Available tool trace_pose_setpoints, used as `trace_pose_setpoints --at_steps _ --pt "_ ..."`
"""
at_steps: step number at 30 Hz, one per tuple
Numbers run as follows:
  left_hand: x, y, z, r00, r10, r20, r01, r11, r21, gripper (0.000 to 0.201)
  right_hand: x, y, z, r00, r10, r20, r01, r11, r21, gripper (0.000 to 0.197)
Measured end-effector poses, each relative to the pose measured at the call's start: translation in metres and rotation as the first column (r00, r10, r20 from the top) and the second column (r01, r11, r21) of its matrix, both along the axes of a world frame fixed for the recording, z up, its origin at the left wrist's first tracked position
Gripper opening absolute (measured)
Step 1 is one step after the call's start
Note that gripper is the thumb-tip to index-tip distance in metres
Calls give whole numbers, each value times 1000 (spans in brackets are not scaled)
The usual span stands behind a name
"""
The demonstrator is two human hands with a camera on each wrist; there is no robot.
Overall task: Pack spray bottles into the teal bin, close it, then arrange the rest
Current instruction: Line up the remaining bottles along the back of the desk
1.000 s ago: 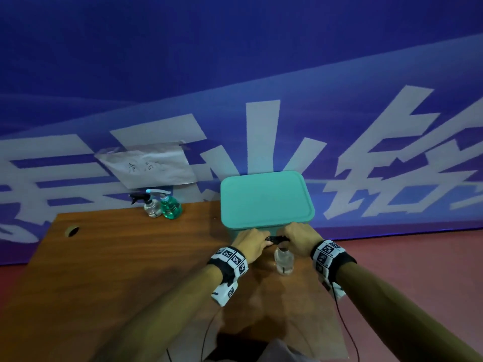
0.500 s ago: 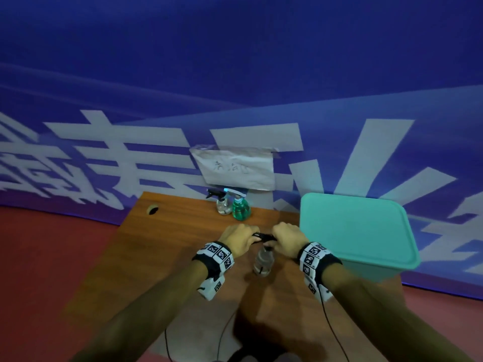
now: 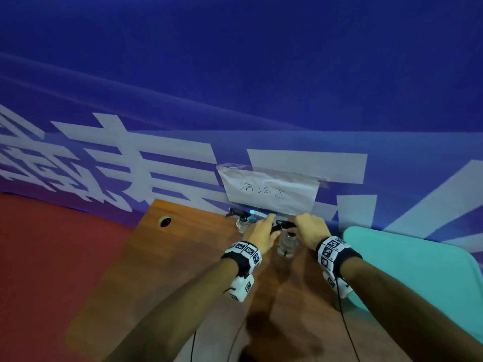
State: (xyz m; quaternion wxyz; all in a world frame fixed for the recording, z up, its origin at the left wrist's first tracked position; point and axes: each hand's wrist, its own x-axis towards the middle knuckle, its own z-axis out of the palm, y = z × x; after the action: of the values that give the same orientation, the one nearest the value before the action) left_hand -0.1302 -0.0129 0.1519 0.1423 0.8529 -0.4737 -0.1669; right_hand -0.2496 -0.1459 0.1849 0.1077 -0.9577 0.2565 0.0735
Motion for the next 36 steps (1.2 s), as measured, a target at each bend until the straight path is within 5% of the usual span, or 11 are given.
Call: trace_pose_setpoints --at_steps 9,16,19,24,36 --pt "6 -30 -49 952 205 -228 -195 979 66 29 12 -41 -8 997 -60 55 60 998 9 29" --pt "-13 -55 -70 878 239 -416 -258 966 10 55 19 -46 -18 995 -56 77 55 998 22 33" --pt "-20 -64 -64 822 258 -507 -301 954 -4 43 21 -44 -19 995 -66 80 64 997 32 37" --pt "-28 -75 -72 803 307 -510 -365 931 -13 33 17 -47 -29 996 -76 -40 80 992 93 29" --pt "-26 -83 -85 842 229 -489 -345 924 -161 19 25 -52 -36 994 -107 -23 109 986 128 25"
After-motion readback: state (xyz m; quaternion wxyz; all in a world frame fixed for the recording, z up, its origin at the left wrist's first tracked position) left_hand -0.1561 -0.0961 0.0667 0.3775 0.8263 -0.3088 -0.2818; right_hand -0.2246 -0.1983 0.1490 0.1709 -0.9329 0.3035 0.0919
